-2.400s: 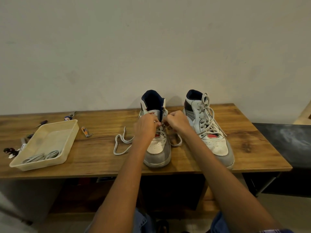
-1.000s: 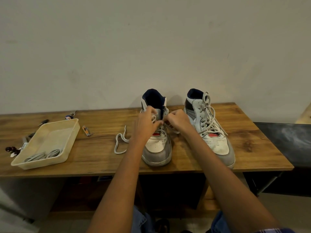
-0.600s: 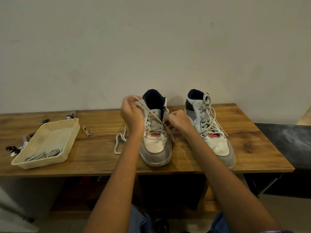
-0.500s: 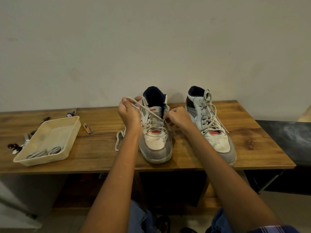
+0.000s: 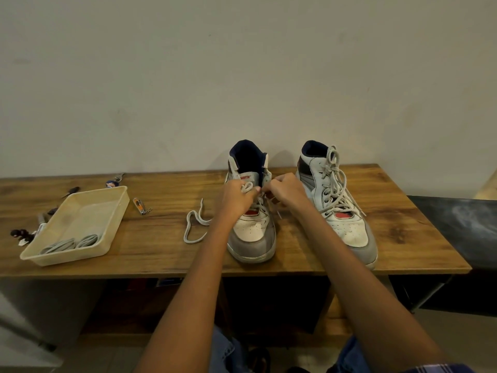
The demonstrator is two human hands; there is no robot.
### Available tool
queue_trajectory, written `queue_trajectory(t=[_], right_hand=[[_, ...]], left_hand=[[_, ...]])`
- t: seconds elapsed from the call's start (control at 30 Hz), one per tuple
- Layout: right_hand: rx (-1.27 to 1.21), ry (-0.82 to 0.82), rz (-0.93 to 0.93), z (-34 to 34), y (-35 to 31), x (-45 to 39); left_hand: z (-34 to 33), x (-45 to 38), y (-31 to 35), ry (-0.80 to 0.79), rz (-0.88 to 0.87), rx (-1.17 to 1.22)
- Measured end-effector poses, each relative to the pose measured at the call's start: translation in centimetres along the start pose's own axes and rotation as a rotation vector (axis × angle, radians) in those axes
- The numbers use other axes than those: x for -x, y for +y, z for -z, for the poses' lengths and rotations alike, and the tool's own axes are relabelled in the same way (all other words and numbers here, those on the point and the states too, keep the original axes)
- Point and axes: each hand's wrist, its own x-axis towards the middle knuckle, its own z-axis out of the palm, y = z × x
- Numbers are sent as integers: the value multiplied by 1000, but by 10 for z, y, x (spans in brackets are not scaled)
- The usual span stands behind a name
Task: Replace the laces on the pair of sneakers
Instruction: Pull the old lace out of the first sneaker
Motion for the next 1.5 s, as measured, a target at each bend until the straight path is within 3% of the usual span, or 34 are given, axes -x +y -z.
queue_trajectory(t=[0.13, 0.3, 0.4, 0.47, 0.53, 0.63, 0.67, 0.73, 0.8, 0.9, 1.0, 1.07, 1.17, 1.3, 1.4, 1.5], right_hand=[[23, 1, 11, -1, 0, 1], [10, -6, 1, 0, -1, 1], [20, -6, 2, 0, -2, 2], [25, 1, 5, 1, -2, 2], [29, 6, 3, 1, -3, 3], [34, 3, 0, 3, -4, 4], [32, 2, 0, 3, -4, 5], [35, -2, -4, 3, -5, 6], [42, 8, -6, 3, -5, 6], [73, 17, 5, 2, -6, 7], [249, 66, 82, 4, -11, 11], [348, 185, 180, 12, -22, 16], [344, 191, 345, 21, -41, 20], [685, -52, 428, -7, -48, 33], [861, 11, 462, -25, -41, 36], [839, 64, 461, -26, -38, 34]], left_hand=[[-1, -1, 1, 114, -44, -57], [-4, -6, -4, -96, -152, -285], [-7, -10, -13, -72, -129, -198], [-12, -7, -12, 38, -159, -132], [-6, -6, -3, 279, -134, 182], [35, -15, 3, 768, 115, 987], [45, -17, -3, 847, 181, 1082], [49, -16, -17, 817, 300, 931], [39, -11, -26, 630, 363, 614], [30, -12, -33, 379, 309, 178], [31, -12, -40, 136, 386, -165], [34, -10, -37, 149, 362, -346], [37, -9, -25, 322, 163, -329], [21, -7, -11, 215, 81, -328], [14, -12, -11, 165, 107, -356], [17, -15, -14, 113, 137, -297]])
